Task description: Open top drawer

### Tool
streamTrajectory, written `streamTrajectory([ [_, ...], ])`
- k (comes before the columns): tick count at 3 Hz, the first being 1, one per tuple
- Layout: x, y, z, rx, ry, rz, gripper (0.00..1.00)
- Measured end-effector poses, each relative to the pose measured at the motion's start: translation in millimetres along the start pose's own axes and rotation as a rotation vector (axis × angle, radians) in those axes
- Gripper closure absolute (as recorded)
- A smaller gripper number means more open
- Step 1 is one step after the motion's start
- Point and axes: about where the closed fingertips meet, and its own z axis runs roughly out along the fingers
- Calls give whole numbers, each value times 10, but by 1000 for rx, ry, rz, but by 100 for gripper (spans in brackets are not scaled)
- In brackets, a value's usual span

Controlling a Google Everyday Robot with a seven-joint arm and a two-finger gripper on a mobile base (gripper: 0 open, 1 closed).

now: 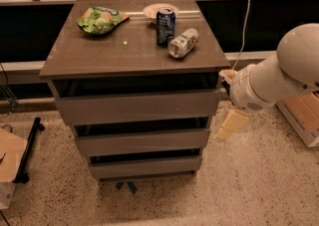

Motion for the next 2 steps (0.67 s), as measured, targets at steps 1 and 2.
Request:
streamTrajectory([
  [1, 28, -15, 68, 15, 13, 39, 0],
  [2, 58, -91, 345, 43, -11, 90, 0],
])
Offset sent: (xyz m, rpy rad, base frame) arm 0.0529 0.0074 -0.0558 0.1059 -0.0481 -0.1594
